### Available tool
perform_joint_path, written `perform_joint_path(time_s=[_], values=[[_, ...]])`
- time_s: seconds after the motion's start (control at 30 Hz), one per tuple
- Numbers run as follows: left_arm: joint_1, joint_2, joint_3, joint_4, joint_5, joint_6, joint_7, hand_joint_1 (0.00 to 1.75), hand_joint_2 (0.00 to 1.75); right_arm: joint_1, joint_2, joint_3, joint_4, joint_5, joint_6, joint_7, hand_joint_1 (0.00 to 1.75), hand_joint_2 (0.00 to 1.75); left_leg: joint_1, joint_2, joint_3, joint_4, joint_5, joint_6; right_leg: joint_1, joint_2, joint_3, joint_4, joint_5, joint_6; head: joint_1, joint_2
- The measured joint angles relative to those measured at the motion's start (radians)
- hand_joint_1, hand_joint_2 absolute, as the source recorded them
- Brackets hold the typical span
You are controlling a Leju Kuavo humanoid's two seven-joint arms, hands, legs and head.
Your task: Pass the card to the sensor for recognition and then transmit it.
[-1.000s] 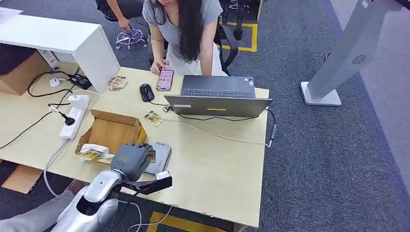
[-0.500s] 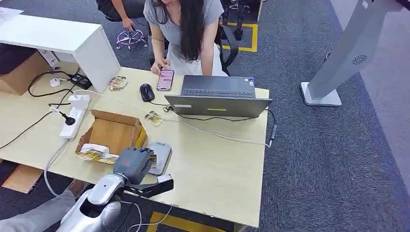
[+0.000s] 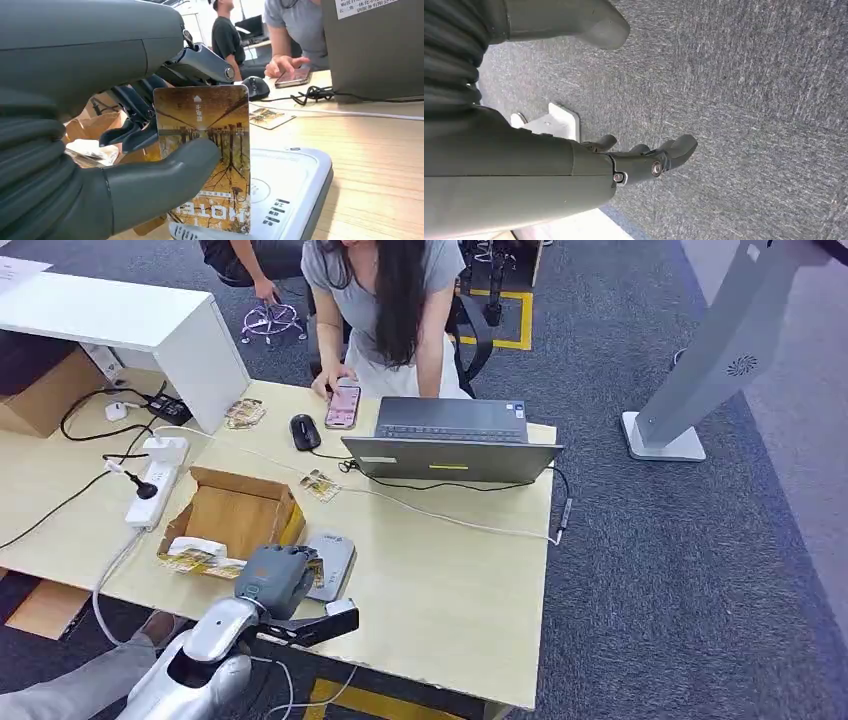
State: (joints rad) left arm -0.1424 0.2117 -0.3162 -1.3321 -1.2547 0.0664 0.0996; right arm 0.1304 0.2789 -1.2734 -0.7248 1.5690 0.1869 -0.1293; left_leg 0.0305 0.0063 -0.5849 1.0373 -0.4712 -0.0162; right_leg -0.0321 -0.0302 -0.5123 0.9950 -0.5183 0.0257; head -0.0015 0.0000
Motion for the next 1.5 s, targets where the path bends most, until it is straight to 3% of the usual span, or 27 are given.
perform_joint_path(time_s=[0.8, 0.9, 1.0, 1.17, 1.5], values=[[-0.031, 0.004, 0.002, -0.023, 0.019, -0.005, 0.000, 1.75, 1.75, 0.000, 0.000, 0.000, 0.003, 0.000, -0.010, -0.003, 0.00, 1.75, 0.000, 0.000, 0.000, 0.000, 0.001, 0.000, 0.000, 0.000, -0.001, 0.000, 0.001, 0.000, 0.000, 0.000], [-0.097, 0.024, 0.008, -0.054, 0.003, -0.011, 0.017, 1.75, 1.75, 0.000, 0.000, 0.000, 0.002, 0.000, -0.009, -0.008, 0.00, 1.75, 0.000, -0.001, -0.002, 0.000, 0.003, 0.000, 0.000, -0.002, -0.003, 0.000, 0.002, 0.000, 0.000, 0.000], [-0.203, 0.062, 0.012, -0.061, -0.075, 0.011, 0.074, 1.75, 1.75, 0.000, 0.000, 0.002, 0.004, 0.000, -0.015, -0.015, 0.00, 1.75, 0.001, -0.001, -0.004, 0.000, 0.005, -0.001, 0.001, -0.001, -0.003, 0.001, 0.003, -0.001, 0.000, 0.000], [-0.454, 0.111, 0.029, -0.051, -0.072, -0.084, 0.041, 1.75, 1.75, -0.009, -0.021, 0.022, 0.073, 0.000, -0.079, -0.006, 0.00, 1.75, 0.002, -0.002, -0.008, 0.000, 0.007, -0.002, 0.003, -0.002, -0.005, 0.001, 0.006, -0.002, 0.000, 0.000], [-0.511, 0.134, 0.030, -0.051, -0.079, -0.085, 0.044, 1.75, 1.75, -0.029, -0.036, 0.047, 0.156, 0.001, -0.106, -0.005, 0.00, 1.75, 0.002, 0.000, -0.008, 0.000, 0.007, -0.002, 0.003, 0.000, -0.007, 0.001, 0.007, -0.001, 0.000, 0.000]])
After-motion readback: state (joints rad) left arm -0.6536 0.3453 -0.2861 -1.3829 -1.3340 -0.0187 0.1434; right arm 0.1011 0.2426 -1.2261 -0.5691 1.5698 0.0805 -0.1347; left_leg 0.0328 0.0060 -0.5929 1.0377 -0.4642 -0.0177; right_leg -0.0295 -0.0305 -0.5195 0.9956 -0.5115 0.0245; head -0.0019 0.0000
